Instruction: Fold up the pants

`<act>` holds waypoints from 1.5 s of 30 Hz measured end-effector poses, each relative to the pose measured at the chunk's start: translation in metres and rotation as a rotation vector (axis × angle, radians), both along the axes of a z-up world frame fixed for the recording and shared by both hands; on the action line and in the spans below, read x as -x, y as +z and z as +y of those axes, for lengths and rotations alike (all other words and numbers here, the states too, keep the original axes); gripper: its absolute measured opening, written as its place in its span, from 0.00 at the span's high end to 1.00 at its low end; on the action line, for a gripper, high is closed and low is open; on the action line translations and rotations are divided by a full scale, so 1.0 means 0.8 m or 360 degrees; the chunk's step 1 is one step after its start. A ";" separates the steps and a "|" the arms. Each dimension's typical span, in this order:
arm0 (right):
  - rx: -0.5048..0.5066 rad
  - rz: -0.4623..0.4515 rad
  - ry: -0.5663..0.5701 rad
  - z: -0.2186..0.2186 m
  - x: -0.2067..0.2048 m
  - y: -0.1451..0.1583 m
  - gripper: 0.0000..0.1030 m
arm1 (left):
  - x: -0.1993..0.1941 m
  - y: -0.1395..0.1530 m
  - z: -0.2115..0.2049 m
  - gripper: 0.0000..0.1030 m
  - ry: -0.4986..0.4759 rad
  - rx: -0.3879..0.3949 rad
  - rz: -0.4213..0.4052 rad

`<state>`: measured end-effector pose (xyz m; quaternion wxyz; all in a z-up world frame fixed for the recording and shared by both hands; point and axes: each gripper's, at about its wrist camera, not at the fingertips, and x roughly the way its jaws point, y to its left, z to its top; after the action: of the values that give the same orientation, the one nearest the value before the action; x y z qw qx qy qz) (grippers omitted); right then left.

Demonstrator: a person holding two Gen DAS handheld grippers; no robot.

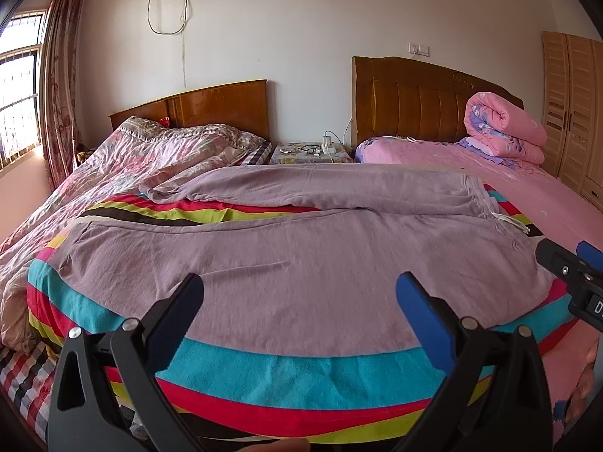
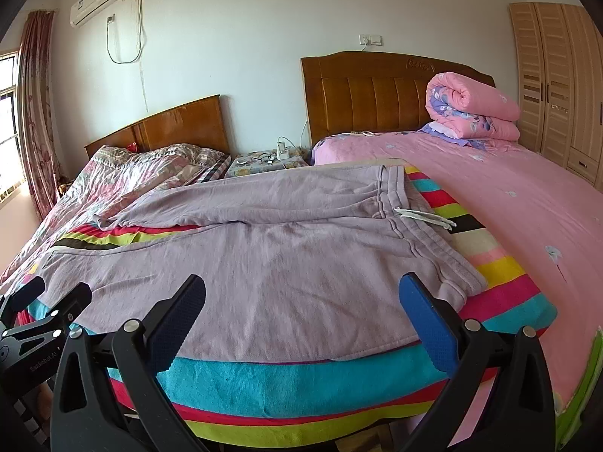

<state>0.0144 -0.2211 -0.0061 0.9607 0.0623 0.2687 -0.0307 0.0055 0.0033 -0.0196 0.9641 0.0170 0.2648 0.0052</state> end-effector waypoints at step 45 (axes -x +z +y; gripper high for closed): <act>0.0143 0.0791 0.1293 0.056 -0.717 -0.112 0.25 | -0.523 -0.027 0.144 0.01 -0.0116 0.0962 0.0819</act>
<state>0.5877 -0.1766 -0.0957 0.8034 -0.0984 0.4914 0.3217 0.4237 0.1188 -0.0411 0.8274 -0.2573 0.4865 -0.1116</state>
